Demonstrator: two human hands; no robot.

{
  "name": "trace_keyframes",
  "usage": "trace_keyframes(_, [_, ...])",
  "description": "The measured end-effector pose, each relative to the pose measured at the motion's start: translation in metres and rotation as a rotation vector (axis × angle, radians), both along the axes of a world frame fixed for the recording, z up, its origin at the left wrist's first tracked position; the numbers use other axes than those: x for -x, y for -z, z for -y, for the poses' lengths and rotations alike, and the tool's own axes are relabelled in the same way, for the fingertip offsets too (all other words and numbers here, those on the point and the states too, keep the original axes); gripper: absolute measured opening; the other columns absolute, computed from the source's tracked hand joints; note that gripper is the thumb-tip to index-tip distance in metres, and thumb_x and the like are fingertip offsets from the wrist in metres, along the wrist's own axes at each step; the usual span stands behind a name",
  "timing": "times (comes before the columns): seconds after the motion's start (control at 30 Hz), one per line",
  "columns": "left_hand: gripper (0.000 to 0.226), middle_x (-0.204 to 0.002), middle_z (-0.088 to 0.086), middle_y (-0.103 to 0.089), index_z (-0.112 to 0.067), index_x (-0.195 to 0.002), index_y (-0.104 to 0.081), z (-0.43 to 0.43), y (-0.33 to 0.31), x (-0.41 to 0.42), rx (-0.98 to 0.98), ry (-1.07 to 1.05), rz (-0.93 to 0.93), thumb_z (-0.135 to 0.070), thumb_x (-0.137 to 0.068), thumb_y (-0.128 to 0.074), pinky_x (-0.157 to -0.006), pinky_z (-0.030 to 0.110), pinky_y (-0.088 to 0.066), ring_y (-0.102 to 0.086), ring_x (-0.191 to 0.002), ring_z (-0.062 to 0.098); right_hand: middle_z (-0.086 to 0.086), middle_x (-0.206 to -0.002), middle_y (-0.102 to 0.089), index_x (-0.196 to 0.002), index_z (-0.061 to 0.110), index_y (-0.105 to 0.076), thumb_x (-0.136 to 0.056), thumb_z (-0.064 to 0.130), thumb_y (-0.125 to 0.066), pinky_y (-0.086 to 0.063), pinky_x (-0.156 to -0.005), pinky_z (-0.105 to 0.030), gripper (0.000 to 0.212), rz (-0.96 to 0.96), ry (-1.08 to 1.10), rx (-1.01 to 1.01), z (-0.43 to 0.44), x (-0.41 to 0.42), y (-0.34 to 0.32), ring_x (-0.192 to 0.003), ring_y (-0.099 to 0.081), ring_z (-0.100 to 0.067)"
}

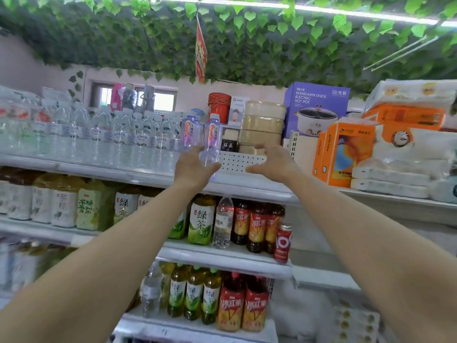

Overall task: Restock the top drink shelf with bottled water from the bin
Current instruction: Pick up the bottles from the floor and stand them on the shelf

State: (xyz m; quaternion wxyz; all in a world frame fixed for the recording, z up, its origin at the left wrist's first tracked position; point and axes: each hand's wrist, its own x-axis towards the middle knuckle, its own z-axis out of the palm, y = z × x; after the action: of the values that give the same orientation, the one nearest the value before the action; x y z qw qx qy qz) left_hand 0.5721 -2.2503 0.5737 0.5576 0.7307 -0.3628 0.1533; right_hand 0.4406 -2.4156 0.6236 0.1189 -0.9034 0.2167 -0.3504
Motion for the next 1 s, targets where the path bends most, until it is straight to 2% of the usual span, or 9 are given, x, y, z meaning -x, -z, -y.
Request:
trace_keyframes(0.17, [0.062, -0.141, 0.011, -0.047, -0.026, -0.141, -0.048, -0.016, 0.050, 0.036, -0.139, -0.055, -0.004, -0.037, -0.086, -0.074, -0.102, 0.035, -0.039, -0.046, -0.129, 0.030, -0.011, -0.146, -0.047, -0.146, 0.030, -0.044, -0.081, 0.043, -0.083, -0.045, -0.096, -0.039, 0.078, -0.195, 0.055, 0.047, -0.009, 0.033, 0.050, -0.130, -0.050, -0.030])
trace_keyframes(0.27, [0.062, -0.138, 0.012, -0.049, -0.026, -0.141, -0.048, -0.023, 0.083, 0.052, -0.274, -0.120, 0.015, -0.039, -0.086, -0.074, -0.105, 0.041, -0.042, -0.045, -0.128, 0.031, -0.010, -0.144, -0.046, -0.148, 0.032, -0.043, -0.080, 0.045, -0.083, -0.047, -0.085, -0.035, 0.080, -0.271, 0.066, 0.023, -0.014, 0.047, 0.090, -0.124, -0.054, -0.029])
trace_keyframes(0.37, [0.062, -0.136, 0.011, -0.052, -0.025, -0.140, -0.048, -0.027, 0.121, 0.065, -0.360, -0.124, -0.001, -0.036, -0.086, -0.074, -0.106, 0.045, -0.042, -0.044, -0.128, 0.031, -0.011, -0.143, -0.045, -0.150, 0.032, -0.041, -0.080, 0.045, -0.083, -0.052, -0.095, -0.042, 0.083, -0.358, 0.079, -0.005, -0.020, 0.056, 0.131, -0.123, -0.054, -0.030])
trace_keyframes(0.47, [0.060, -0.140, 0.010, -0.045, -0.026, -0.141, -0.048, -0.029, 0.165, 0.075, -0.422, -0.113, -0.062, -0.034, -0.087, -0.074, -0.102, 0.044, -0.045, -0.042, -0.129, 0.030, -0.011, -0.147, -0.043, -0.150, 0.033, -0.041, -0.080, 0.044, -0.083, -0.047, -0.105, -0.048, 0.082, -0.434, 0.081, -0.035, -0.023, 0.063, 0.175, -0.133, -0.045, -0.033])
trace_keyframes(0.53, [0.059, -0.140, 0.009, -0.045, -0.027, -0.140, -0.049, -0.027, 0.196, 0.078, -0.478, -0.100, -0.068, -0.034, -0.087, -0.074, -0.100, 0.042, -0.045, -0.043, -0.128, 0.029, -0.010, -0.149, -0.041, -0.150, 0.033, -0.040, -0.080, 0.043, -0.083, -0.046, -0.104, -0.046, 0.083, -0.475, 0.077, -0.069, -0.021, 0.063, 0.205, -0.136, -0.042, -0.032])
trace_keyframes(0.63, [0.057, -0.139, 0.008, -0.046, -0.027, -0.140, -0.050, -0.023, 0.242, 0.076, -0.567, -0.066, -0.074, -0.037, -0.088, -0.072, -0.100, 0.041, -0.042, -0.041, -0.129, 0.029, -0.007, -0.149, -0.043, -0.149, 0.033, -0.043, -0.080, 0.044, -0.083, -0.043, -0.091, -0.038, 0.081, -0.519, 0.093, -0.112, -0.015, 0.059, 0.248, -0.134, -0.045, -0.030])
trace_keyframes(0.77, [0.059, -0.140, 0.010, -0.044, -0.026, -0.140, -0.050, -0.015, 0.300, 0.060, -0.631, -0.014, -0.139, -0.033, -0.087, -0.074, -0.100, 0.040, -0.041, -0.039, -0.130, 0.030, -0.011, -0.143, -0.046, -0.146, 0.029, -0.047, -0.078, 0.041, -0.085, -0.045, -0.106, -0.040, 0.079, -0.579, 0.082, -0.207, -0.004, 0.047, 0.306, -0.130, -0.047, -0.032])
trace_keyframes(0.87, [0.057, -0.142, 0.012, -0.042, -0.025, -0.140, -0.050, -0.008, 0.344, 0.044, -0.692, 0.033, -0.215, -0.031, -0.088, -0.073, -0.101, 0.045, -0.044, -0.040, -0.131, 0.033, -0.011, -0.143, -0.051, -0.144, 0.029, -0.050, -0.078, 0.039, -0.085, -0.045, -0.104, -0.038, 0.076, -0.640, 0.083, -0.273, 0.004, 0.033, 0.351, -0.129, -0.049, -0.032])
trace_keyframes(1.0, [0.056, -0.140, 0.012, -0.046, -0.027, -0.138, -0.051, -0.005, 0.410, 0.023, -0.768, 0.079, -0.319, -0.032, -0.087, -0.074, -0.101, 0.043, -0.044, -0.044, -0.128, 0.033, -0.011, -0.147, -0.046, -0.146, 0.028, -0.048, -0.081, 0.038, -0.083, -0.046, -0.105, -0.038, 0.074, -0.714, 0.110, -0.450, 0.009, 0.016, 0.417, -0.133, -0.048, -0.030])
